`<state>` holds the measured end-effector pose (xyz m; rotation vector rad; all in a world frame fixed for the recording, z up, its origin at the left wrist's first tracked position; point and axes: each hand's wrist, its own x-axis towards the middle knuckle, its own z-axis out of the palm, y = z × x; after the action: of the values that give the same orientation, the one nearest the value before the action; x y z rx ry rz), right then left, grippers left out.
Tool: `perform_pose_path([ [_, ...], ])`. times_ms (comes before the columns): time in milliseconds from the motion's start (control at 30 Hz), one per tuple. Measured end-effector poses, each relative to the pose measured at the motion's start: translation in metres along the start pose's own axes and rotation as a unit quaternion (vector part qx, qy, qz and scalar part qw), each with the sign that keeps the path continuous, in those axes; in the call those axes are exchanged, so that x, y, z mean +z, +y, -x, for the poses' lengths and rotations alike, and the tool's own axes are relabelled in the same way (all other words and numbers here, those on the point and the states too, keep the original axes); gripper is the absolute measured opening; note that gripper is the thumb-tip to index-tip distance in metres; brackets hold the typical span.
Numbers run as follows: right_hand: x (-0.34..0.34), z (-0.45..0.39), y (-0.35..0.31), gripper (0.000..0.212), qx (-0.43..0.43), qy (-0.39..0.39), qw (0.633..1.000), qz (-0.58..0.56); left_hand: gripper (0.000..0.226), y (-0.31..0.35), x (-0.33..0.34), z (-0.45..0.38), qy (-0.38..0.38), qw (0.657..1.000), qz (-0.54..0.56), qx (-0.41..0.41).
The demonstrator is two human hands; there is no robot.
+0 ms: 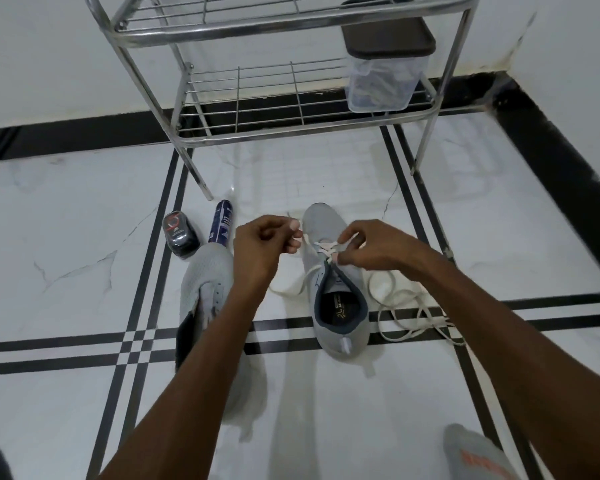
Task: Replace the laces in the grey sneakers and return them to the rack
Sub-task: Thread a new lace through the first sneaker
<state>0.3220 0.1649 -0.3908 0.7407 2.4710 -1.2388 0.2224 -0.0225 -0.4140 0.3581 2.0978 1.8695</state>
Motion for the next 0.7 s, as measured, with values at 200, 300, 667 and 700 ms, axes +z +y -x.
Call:
perform_pose_path([
  [200,0.048,0.013,0.007,0.028,-0.046,0.101,0.984,0.141,0.011,-0.028,0.020,0.006,-0.088,0.977,-0.192,0.031],
  [300,0.062,0.012,0.020,0.017,-0.073,0.190,0.973,0.112,0.010,-0.029,0.027,0.013,-0.087,0.959,-0.264,0.047],
  [667,0.046,0.002,0.043,0.014,0.093,0.091,0.937,-0.325,0.007,-0.028,0.046,0.017,-0.083,0.947,-0.308,0.033],
  [700,0.046,0.001,0.043,0.012,0.096,0.089,0.935,-0.330,0.006,-0.030,0.047,0.017,-0.083,0.948,-0.306,0.037],
])
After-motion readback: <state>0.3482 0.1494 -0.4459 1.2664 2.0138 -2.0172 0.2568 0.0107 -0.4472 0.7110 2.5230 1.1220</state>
